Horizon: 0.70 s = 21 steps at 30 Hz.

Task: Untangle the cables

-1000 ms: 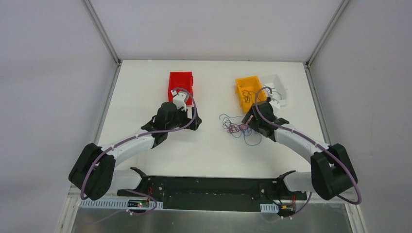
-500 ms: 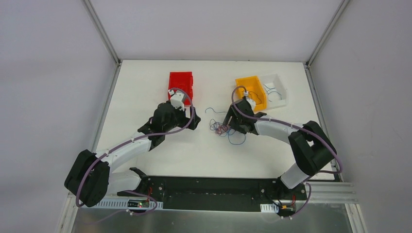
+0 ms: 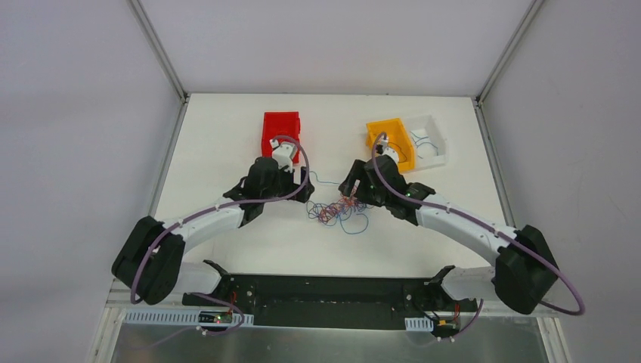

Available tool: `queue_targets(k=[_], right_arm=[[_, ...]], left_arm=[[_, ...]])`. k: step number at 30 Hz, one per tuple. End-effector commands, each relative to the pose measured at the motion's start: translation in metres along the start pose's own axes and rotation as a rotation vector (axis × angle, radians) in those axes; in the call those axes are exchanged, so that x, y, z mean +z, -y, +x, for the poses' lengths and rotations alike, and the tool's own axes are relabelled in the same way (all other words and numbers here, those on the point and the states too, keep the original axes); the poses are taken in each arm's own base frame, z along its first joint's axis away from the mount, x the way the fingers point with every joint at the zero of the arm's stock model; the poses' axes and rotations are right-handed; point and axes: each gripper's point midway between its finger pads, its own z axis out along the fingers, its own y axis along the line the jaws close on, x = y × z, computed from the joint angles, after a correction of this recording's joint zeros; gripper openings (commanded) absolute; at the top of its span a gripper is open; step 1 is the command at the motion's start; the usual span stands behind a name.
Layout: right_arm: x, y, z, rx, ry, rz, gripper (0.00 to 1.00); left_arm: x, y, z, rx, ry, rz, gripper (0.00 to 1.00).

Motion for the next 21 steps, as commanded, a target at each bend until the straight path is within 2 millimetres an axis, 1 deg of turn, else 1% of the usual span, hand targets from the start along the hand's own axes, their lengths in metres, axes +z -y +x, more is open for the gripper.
queue_targets(k=[1, 5, 6, 8, 10, 13, 15, 18, 21], right_arm=[[-0.019, 0.042, -0.01, -0.095, 0.072, 0.125, 0.75], [-0.029, 0.073, -0.01, -0.047, 0.089, 0.15, 0.75], [-0.03, 0.081, -0.009, -0.029, 0.093, 0.154, 0.75], [-0.029, 0.092, -0.007, -0.001, 0.097, 0.154, 0.75], [-0.025, 0.101, 0.002, 0.014, 0.075, 0.158, 0.73], [-0.019, 0.107, 0.012, 0.031, 0.041, 0.16, 0.67], [-0.015, 0.104, 0.018, 0.035, 0.019, 0.135, 0.62], [-0.009, 0.097, 0.026, 0.015, -0.028, 0.095, 0.59], [-0.004, 0.102, 0.028, -0.009, -0.046, 0.141, 0.59]], left_arm=[[0.018, 0.018, 0.003, 0.01, -0.081, 0.075, 0.96], [0.027, 0.03, 0.009, -0.008, -0.124, 0.136, 0.95], [0.031, 0.031, 0.013, -0.011, -0.143, 0.148, 0.94], [0.041, 0.032, 0.02, -0.025, -0.2, 0.146, 0.92], [0.05, 0.032, 0.032, -0.039, -0.284, 0.139, 0.88], [0.06, 0.037, 0.041, -0.058, -0.341, 0.165, 0.86], [0.064, 0.04, 0.045, -0.066, -0.361, 0.183, 0.84], [0.066, 0.04, 0.047, -0.067, -0.38, 0.188, 0.8], [0.064, 0.04, 0.046, -0.056, -0.388, 0.182, 0.76]])
